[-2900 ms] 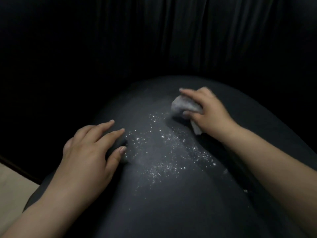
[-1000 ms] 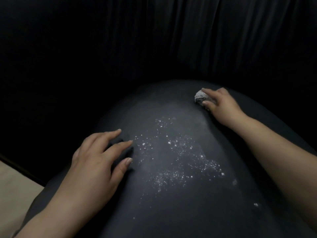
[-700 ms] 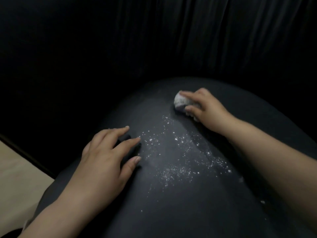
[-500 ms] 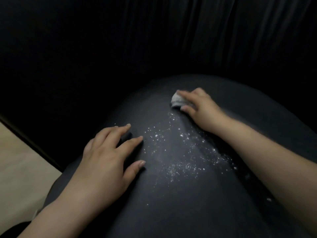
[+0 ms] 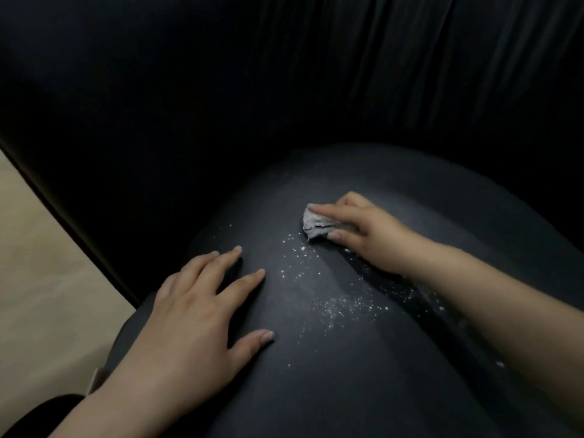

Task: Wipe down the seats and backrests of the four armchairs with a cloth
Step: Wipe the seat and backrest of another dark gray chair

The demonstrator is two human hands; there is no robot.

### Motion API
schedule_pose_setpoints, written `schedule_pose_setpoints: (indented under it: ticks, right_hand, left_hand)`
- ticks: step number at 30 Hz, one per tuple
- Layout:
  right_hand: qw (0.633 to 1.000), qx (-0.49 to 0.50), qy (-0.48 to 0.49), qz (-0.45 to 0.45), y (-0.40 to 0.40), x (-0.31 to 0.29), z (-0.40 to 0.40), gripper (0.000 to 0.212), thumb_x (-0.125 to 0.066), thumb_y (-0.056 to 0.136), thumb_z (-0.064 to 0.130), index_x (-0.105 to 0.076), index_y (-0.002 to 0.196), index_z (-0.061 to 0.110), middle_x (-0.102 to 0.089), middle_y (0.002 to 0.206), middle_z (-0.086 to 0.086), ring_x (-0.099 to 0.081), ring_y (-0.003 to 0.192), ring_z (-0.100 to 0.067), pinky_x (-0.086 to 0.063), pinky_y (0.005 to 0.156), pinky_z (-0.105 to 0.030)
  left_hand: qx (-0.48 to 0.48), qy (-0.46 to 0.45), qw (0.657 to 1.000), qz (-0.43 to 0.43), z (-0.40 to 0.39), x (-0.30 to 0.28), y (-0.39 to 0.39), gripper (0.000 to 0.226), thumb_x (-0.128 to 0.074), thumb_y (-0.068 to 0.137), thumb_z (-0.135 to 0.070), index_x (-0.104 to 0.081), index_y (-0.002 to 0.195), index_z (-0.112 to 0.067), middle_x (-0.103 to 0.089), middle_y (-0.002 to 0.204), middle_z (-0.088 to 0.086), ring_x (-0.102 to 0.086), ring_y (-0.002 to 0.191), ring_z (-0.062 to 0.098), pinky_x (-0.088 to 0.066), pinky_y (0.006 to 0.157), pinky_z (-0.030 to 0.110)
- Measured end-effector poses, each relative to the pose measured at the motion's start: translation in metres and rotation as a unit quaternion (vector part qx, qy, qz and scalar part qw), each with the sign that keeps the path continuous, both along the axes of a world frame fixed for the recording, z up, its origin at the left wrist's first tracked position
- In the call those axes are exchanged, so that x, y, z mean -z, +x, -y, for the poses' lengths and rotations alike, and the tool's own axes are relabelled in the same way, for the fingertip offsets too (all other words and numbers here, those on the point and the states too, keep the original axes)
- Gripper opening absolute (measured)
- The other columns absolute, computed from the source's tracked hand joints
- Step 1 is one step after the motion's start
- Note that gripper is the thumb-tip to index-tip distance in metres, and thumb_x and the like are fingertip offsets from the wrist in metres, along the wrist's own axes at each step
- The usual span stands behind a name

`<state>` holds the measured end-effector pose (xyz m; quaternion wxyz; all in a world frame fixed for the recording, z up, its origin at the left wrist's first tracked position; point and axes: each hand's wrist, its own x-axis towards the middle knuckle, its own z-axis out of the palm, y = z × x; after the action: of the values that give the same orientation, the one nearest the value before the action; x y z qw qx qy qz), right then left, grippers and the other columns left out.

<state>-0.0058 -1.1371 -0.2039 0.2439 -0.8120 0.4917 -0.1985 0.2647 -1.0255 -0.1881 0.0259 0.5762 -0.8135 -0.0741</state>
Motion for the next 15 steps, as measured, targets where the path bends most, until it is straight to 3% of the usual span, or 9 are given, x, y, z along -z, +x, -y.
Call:
schedule_pose_setpoints:
  ticks: [2, 6, 8, 12, 15]
  right_hand:
    - [0.999, 0.025, -0.02, 0.005, -0.003, -0.008, 0.016, 0.046, -0.064, 0.089, 0.018, -0.054, 0.132, 0.03, -0.042, 0.096, 0.006, -0.048, 0.092, -0.009, -0.034, 0.089, -0.012]
    - [0.984, 0.172, -0.034, -0.029, 0.005, -0.013, 0.057, 0.045, -0.059, 0.092, 0.022, -0.05, 0.136, 0.031, -0.041, 0.105, 0.001, -0.044, 0.114, -0.024, -0.031, 0.106, -0.032]
    - [0.985, 0.159, -0.029, -0.061, 0.016, -0.008, 0.052, 0.045, -0.059, 0.092, 0.024, -0.05, 0.135, 0.033, -0.042, 0.106, 0.001, -0.042, 0.115, -0.024, -0.03, 0.107, -0.035]
    - [1.0, -0.009, -0.013, -0.022, 0.022, -0.004, 0.008, 0.046, -0.063, 0.089, 0.018, -0.053, 0.132, 0.032, -0.045, 0.099, 0.004, -0.045, 0.101, -0.014, -0.033, 0.096, -0.019]
    - [1.0, -0.025, 0.0, 0.001, 0.018, -0.012, 0.013, 0.045, -0.063, 0.089, 0.014, -0.055, 0.13, 0.032, -0.044, 0.097, 0.006, -0.047, 0.092, -0.004, -0.029, 0.086, -0.001]
  left_hand:
    - [0.005, 0.002, 1.0, -0.003, -0.002, 0.002, 0.001, 0.075, -0.038, 0.072, -0.076, -0.057, 0.132, -0.035, -0.047, 0.144, 0.001, -0.046, 0.129, 0.029, -0.041, 0.096, 0.047]
    - [-0.009, 0.004, 1.0, -0.009, -0.004, 0.002, 0.009, 0.077, -0.037, 0.072, -0.076, -0.054, 0.134, -0.034, -0.047, 0.144, 0.001, -0.046, 0.128, 0.029, -0.041, 0.097, 0.047]
    - [-0.024, 0.017, 0.999, -0.019, -0.005, 0.003, 0.013, 0.08, -0.033, 0.071, -0.079, -0.049, 0.138, -0.037, -0.041, 0.148, -0.002, -0.04, 0.132, 0.025, -0.038, 0.102, 0.045]
    - [-0.04, 0.035, 0.998, -0.038, -0.009, 0.008, 0.016, 0.086, -0.023, 0.069, -0.082, -0.036, 0.144, -0.043, -0.027, 0.154, -0.009, -0.027, 0.139, 0.017, -0.03, 0.111, 0.041]
    - [-0.044, 0.037, 0.997, -0.042, -0.01, 0.011, 0.014, 0.087, -0.016, 0.067, -0.083, -0.027, 0.145, -0.047, -0.02, 0.156, -0.013, -0.02, 0.14, 0.013, -0.024, 0.112, 0.036]
